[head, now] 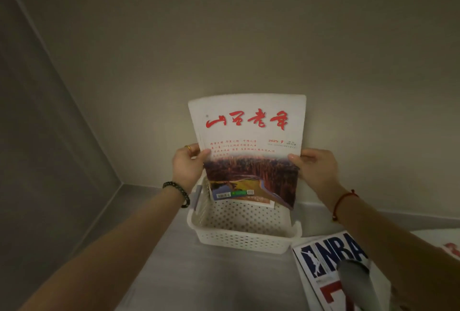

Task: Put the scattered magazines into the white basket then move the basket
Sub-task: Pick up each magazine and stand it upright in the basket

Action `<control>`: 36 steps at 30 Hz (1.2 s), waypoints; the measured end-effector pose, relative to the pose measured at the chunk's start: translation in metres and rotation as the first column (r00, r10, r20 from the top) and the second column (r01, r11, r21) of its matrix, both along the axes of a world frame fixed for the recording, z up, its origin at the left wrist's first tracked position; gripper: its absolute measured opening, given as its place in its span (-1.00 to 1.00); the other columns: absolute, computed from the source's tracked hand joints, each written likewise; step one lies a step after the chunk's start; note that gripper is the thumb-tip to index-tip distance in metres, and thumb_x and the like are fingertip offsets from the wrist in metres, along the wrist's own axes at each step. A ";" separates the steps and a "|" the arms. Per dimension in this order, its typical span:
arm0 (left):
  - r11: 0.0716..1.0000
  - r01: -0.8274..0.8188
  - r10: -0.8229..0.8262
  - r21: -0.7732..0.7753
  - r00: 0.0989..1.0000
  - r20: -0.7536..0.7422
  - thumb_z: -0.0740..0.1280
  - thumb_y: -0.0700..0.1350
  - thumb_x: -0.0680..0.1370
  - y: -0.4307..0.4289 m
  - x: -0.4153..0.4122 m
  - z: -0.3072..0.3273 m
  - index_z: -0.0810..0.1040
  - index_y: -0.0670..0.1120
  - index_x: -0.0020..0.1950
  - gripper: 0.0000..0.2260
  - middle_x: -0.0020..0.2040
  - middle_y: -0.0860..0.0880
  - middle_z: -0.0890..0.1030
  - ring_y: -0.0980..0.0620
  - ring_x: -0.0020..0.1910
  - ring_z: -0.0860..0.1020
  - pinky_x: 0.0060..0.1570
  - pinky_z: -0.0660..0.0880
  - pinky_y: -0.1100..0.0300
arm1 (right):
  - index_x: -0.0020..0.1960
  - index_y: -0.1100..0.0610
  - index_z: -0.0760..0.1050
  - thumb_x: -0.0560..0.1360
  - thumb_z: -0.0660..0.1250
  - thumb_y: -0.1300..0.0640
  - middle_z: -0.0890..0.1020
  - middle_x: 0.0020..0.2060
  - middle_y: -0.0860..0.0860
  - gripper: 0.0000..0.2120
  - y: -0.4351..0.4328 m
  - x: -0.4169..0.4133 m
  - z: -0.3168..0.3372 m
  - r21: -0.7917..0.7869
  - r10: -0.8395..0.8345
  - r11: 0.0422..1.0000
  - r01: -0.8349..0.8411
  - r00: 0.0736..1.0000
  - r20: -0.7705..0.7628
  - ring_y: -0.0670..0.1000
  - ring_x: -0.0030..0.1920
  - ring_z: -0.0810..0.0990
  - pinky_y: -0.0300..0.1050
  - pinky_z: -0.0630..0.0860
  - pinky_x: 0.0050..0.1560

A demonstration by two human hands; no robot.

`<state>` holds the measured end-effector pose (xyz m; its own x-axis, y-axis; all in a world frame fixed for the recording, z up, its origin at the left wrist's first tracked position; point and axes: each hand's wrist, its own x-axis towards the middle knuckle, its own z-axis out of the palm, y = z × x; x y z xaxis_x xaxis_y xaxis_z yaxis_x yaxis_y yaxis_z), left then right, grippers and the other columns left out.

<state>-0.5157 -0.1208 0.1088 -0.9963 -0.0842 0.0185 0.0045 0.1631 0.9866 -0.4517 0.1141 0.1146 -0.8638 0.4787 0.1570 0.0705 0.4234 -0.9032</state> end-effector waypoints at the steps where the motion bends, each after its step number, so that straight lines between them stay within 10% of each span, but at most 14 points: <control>1: 1.000 -0.005 0.005 0.000 1.000 0.009 0.28 -0.21 0.52 0.000 -0.004 -0.010 0.55 -0.25 0.13 -0.78 0.09 -0.20 0.62 -0.15 0.05 0.59 0.08 0.55 -0.01 | -0.29 0.30 0.58 0.39 0.40 0.19 0.66 -0.27 0.28 -0.83 -0.001 -0.003 -0.007 -0.007 -0.005 1.000 0.006 1.000 0.019 0.23 -0.30 0.59 0.05 0.61 -0.17; 9: 0.995 -0.101 0.101 -0.006 0.994 -0.029 0.39 -0.20 0.44 -0.010 -0.028 -0.046 0.58 -0.20 -0.07 -0.89 -0.12 -0.09 0.63 -0.06 -0.12 0.62 -0.06 0.60 0.03 | -0.30 0.26 0.59 0.39 0.40 0.21 0.67 -0.25 0.26 -0.87 -0.006 -0.020 -0.047 -0.049 -0.017 0.999 0.020 0.998 0.059 0.25 -0.18 0.65 0.21 0.60 -0.08; 14: 0.995 -0.095 0.096 0.013 0.995 -0.028 0.40 -0.22 0.43 -0.007 -0.029 -0.059 0.49 -0.06 -0.17 -0.89 -0.16 -0.02 0.57 0.05 -0.22 0.58 -0.30 0.59 0.30 | -0.21 0.18 0.55 0.37 0.42 0.20 0.61 -0.27 0.09 -0.93 -0.002 -0.019 -0.065 -0.031 -0.151 0.988 0.154 0.985 0.079 0.07 -0.28 0.55 -0.15 0.46 -0.21; 22: 0.998 -0.036 0.040 -0.044 0.996 0.082 0.27 -0.13 0.53 0.006 -0.026 -0.063 0.50 -0.24 0.20 -0.71 0.15 -0.19 0.60 -0.14 0.11 0.57 0.15 0.53 -0.08 | -0.02 0.22 0.56 0.45 0.34 0.17 0.57 -0.21 0.00 -0.85 0.000 -0.029 -0.063 0.002 -0.098 0.995 0.098 0.993 0.070 -0.17 -0.38 0.47 -0.46 0.32 -0.48; 30: 0.985 -0.155 0.143 0.081 0.980 0.139 0.34 -0.12 0.48 0.000 -0.002 -0.052 0.35 -0.16 0.23 -0.63 0.03 -0.08 0.48 -0.05 -0.03 0.51 -0.03 0.51 0.08 | 0.07 0.21 0.56 0.41 0.36 0.29 0.65 -0.04 0.19 -0.77 0.022 0.002 -0.048 -0.108 -0.025 0.993 0.040 0.990 0.135 0.12 -0.10 0.60 0.11 0.55 0.08; 36: 0.978 -0.020 -0.022 0.207 0.980 0.197 0.24 -0.14 0.55 0.011 0.050 -0.045 0.36 -0.15 -0.04 -0.90 -0.20 -0.08 0.53 0.02 -0.27 0.53 -0.29 0.54 0.22 | 0.07 0.23 0.56 0.41 0.35 0.34 0.64 -0.04 0.18 -0.76 0.076 0.083 -0.032 -0.067 0.055 0.997 -0.041 0.975 0.215 0.12 -0.14 0.63 -0.01 0.59 -0.06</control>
